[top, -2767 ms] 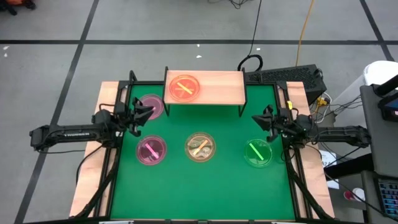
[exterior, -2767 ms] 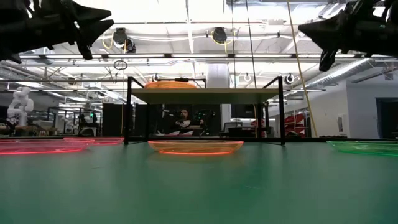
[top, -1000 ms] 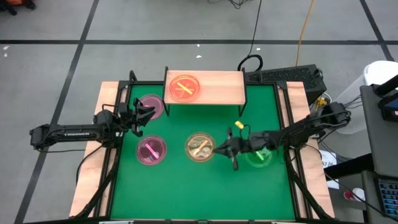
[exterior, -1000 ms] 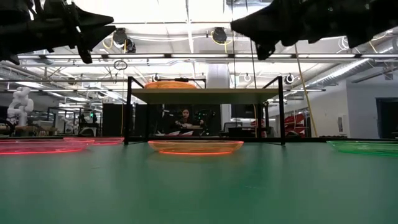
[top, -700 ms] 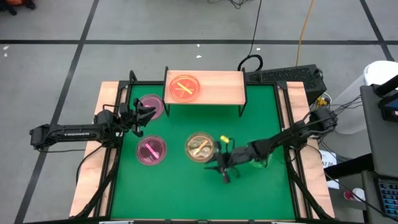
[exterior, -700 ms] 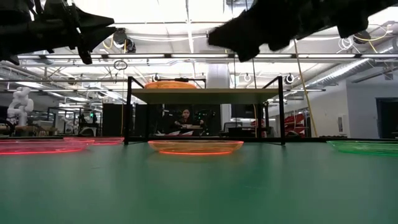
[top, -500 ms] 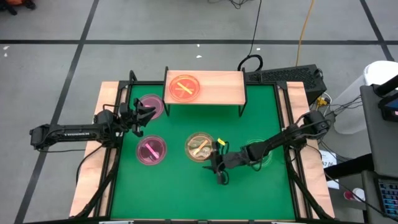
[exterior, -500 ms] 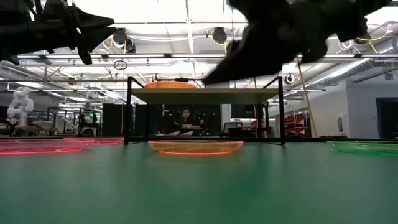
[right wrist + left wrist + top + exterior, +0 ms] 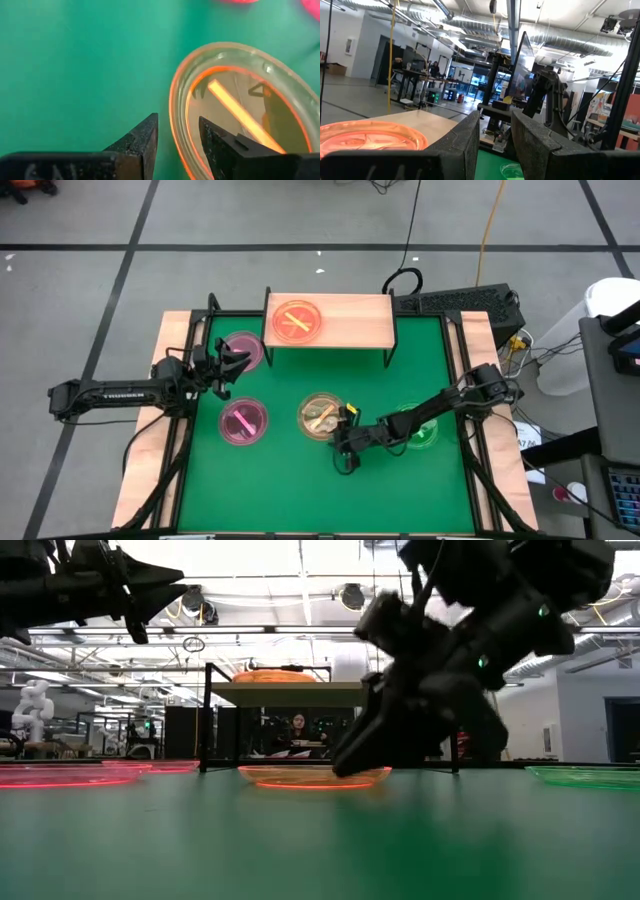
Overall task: Place and stack plates onto a shelf
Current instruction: Put the orange plate on the shelf
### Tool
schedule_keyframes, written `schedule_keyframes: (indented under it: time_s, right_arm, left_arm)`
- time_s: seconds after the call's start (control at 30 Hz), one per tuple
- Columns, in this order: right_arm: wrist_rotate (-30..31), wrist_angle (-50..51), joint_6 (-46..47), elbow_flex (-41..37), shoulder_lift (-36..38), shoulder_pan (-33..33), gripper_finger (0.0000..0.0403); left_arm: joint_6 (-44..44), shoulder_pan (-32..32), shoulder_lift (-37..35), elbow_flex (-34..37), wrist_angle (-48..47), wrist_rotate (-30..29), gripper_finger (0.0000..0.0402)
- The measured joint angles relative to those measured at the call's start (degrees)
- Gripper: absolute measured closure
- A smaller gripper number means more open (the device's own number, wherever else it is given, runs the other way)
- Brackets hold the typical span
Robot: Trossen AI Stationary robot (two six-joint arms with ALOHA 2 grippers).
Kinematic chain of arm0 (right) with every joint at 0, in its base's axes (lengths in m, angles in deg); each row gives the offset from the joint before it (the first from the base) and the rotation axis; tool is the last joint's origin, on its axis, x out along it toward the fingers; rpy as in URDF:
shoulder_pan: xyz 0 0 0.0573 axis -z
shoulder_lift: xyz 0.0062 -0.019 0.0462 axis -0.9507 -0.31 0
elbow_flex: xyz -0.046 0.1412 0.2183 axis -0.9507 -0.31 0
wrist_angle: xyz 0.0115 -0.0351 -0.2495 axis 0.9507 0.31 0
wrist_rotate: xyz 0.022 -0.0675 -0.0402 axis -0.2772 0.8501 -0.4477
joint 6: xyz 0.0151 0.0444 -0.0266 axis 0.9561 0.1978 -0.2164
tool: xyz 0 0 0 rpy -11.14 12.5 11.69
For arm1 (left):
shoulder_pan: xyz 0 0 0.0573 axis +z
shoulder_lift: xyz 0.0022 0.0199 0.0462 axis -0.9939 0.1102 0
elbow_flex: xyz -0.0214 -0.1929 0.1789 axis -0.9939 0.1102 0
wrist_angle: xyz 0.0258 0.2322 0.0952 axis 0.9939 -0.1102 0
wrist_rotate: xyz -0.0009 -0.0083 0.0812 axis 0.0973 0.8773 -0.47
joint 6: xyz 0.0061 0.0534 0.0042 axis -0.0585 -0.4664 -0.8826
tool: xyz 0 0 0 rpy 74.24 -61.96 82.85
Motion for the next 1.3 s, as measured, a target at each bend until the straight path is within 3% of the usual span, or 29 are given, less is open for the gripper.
schedule_keyframes:
  time_s: [0.17,0.4,0.63,0.83,1.07,1.3]
  right_arm:
    - [1.43,0.45,-2.03,0.02,-1.3,0.51,0.029]
    - [1.72,1.13,-4.97,0.05,-0.81,0.63,0.0394]
    - [1.87,-2.8,-6.6,0.2,4.52,-1.02,0.0402]
    - [7.47,-4.86,-7.73,0.22,13.57,-4.34,0.0402]
    - [8.37,-10.11,-11.89,0.22,19.48,-6.62,0.0403]
    - [23.93,-15.4,-20.41,0.22,19.73,-5.72,0.0403]
  left_arm:
    - [-0.02,0.0,0.0,0.01,-0.04,0.0,0.0284]
    - [-0.03,0.02,-0.02,0.0,-0.07,-0.02,0.0284]
    - [-0.06,0.02,-0.02,0.01,-0.2,-0.02,0.0284]
    - [-0.45,0.02,-0.02,-0.01,-0.52,-0.04,0.0284]
    - [-0.37,0.02,-0.02,0.01,-0.55,-0.55,0.0284]
    - [0.36,0.02,-0.02,0.01,-1.11,-0.56,0.0284]
